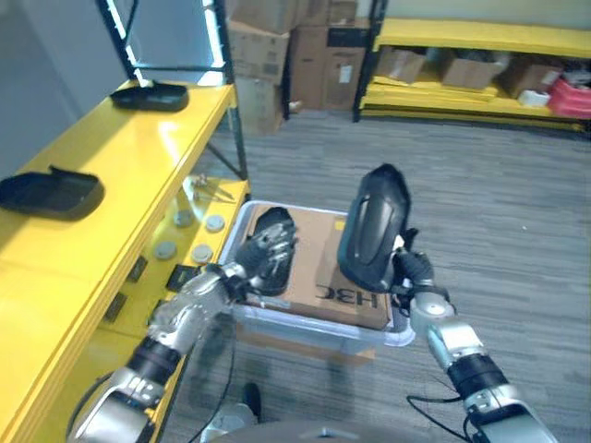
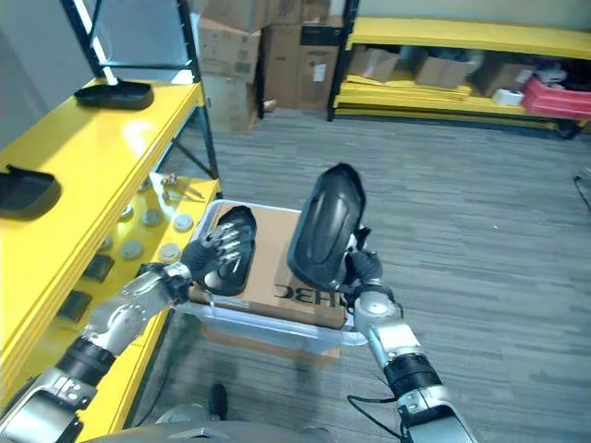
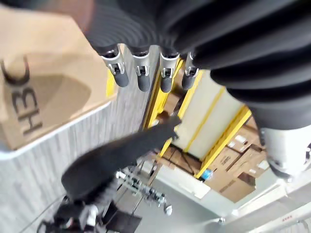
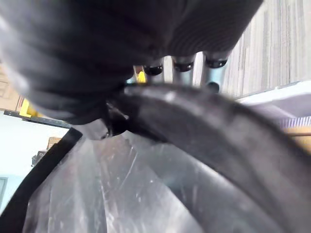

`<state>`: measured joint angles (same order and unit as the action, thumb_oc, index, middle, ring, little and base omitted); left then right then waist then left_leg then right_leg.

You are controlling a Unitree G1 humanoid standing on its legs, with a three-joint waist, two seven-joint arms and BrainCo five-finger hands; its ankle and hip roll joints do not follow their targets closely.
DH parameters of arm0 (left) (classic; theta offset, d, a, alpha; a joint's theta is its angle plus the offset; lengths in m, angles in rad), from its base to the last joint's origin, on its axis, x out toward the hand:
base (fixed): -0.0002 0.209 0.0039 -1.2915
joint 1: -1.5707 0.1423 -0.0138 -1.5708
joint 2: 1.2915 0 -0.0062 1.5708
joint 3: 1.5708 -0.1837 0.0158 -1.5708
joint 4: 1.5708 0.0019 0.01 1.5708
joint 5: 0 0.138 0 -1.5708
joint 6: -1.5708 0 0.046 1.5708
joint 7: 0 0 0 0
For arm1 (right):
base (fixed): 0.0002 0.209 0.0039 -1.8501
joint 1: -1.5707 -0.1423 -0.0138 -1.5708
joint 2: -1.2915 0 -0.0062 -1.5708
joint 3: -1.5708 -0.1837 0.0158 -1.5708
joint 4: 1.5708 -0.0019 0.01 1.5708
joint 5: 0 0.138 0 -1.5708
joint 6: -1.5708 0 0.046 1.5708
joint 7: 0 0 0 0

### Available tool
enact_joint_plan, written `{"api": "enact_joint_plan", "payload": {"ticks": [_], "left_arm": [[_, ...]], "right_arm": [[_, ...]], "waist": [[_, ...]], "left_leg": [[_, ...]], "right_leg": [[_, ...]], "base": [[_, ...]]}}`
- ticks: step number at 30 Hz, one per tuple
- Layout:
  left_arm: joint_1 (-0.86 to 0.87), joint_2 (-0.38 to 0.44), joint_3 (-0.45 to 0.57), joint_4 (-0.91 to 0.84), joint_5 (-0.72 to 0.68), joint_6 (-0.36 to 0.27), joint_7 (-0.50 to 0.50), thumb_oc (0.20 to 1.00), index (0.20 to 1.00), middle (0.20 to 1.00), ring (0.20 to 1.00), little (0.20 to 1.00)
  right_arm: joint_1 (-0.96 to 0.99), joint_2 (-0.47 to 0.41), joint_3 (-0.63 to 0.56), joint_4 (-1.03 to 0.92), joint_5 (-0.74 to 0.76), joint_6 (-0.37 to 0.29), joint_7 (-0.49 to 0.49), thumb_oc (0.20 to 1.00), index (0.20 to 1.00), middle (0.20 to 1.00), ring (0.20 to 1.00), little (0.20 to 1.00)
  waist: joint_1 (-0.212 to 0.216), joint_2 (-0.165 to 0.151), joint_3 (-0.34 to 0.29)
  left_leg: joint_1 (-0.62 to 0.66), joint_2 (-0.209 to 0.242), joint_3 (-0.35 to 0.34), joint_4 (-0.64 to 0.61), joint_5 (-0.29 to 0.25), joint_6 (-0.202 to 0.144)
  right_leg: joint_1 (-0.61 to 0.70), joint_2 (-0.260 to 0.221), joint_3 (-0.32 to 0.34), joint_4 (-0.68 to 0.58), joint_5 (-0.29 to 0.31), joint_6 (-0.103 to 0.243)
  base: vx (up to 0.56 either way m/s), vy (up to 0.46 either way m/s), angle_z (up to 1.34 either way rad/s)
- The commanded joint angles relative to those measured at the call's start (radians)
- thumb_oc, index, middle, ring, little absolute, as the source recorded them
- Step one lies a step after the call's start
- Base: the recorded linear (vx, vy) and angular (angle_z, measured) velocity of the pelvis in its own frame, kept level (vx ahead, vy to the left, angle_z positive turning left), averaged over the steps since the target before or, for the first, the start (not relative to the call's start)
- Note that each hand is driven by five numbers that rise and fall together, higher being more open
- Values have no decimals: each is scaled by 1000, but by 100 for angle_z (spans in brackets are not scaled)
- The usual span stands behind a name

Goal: Move parts from the plastic box to the shelf.

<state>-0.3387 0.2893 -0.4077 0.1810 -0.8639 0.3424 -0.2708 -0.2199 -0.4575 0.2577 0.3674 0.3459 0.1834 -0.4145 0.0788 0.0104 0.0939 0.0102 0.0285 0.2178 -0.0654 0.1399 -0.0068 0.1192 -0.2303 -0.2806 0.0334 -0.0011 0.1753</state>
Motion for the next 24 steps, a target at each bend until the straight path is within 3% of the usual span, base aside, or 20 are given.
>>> {"api": "enact_joint_plan", "payload": {"ticks": [1,4,7,19,24], "left_arm": [[-81,-45,-57,62,-52,74,8,1000,1000,1000,1000,1000],[-172,-77,-138,116,9,163,27,1000,1000,1000,1000,1000],[-217,-92,-182,158,40,189,64,1000,1000,1000,1000,1000],[-305,-110,-200,221,33,169,147,1000,1000,1000,1000,1000],[-304,-94,-173,235,140,132,191,1000,1000,1000,1000,1000]], "right_arm": [[-151,-5,18,29,-61,-41,26,200,200,200,200,200],[-215,30,107,57,-79,-11,50,200,200,200,200,200],[-251,49,153,72,-92,7,64,200,200,200,200,200],[-312,72,227,109,-131,44,118,200,200,200,200,200],[-312,64,226,115,-133,46,92,200,200,200,200,200]], "waist": [[24,-10,-28],[4,-10,-48],[-7,-9,-62],[-14,-9,-88],[-10,-9,-91]], "left_leg": [[31,70,-2,82,-139,-29],[38,74,20,80,-140,-32],[43,78,37,78,-140,-36],[52,86,58,77,-142,-46],[53,87,56,79,-141,-49]], "right_leg": [[-60,-23,7,-22,65,20],[-59,-25,16,-33,70,24],[-57,-24,20,-43,73,27],[-49,-26,11,-58,78,31],[-44,-24,9,-60,77,32]], "base": [[-2,1,-21],[-6,-1,-31],[2,0,-16],[5,0,-4],[29,-9,-9]]}}
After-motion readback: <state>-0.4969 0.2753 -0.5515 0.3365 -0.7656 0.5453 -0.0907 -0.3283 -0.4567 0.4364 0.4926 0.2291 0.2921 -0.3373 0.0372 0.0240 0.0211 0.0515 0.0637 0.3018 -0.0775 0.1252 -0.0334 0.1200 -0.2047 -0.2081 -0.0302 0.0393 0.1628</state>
